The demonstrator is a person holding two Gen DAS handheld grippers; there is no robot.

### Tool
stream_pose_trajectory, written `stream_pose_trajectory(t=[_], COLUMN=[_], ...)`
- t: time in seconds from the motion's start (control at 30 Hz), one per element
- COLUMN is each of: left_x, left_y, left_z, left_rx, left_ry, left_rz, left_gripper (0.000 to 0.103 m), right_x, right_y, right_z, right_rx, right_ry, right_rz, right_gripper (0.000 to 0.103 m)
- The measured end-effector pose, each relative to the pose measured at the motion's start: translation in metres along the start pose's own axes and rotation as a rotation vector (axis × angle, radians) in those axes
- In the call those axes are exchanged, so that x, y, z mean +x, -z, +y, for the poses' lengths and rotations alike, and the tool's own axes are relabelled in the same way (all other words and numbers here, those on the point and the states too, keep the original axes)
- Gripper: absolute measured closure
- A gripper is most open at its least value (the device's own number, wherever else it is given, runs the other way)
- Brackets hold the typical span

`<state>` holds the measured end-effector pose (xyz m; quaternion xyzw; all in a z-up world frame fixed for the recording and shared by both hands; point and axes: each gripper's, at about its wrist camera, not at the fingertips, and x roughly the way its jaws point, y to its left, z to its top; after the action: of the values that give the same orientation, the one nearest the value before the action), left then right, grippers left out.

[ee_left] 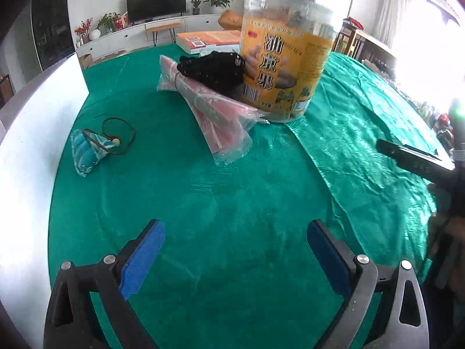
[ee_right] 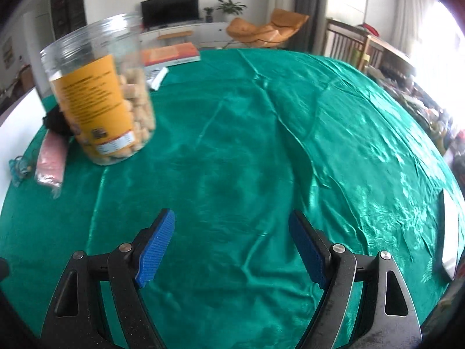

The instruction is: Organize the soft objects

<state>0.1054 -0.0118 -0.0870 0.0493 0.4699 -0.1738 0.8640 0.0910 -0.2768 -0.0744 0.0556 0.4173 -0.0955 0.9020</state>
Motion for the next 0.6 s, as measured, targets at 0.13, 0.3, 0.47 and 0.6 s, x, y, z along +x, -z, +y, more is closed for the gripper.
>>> stream_pose_trajectory(t=[0.13, 0.3, 0.47, 0.6], left_x=[0.032, 0.053, 0.055, 0.053], left_y=[-0.016, -0.040, -0.047, -0.044], left_z=[-0.002, 0.002, 0.006, 0.009], left_rx=[0.024, 0.015, 0.006, 0.005], left_ry=[-0.062, -0.069, -0.075, -0.072], left_rz=[-0.015, -0.009, -0.012, -0.017], left_gripper=[0.005, 0.000, 0.000, 0.000], right_x=[0.015, 0.024, 0.028, 0.030], right_y=[0.004, -0.002, -0.002, -0.003], right_z=[-0.015, -0.017, -0.019, -0.019], right_rx=[0.067, 0.035, 0.031, 0.031], right_ry=[0.025, 0.039, 0.041, 0.041], right_rz=[0.043, 0.046, 0.049, 0.050], right_gripper=[0.019, 0.017, 0.016, 0.016])
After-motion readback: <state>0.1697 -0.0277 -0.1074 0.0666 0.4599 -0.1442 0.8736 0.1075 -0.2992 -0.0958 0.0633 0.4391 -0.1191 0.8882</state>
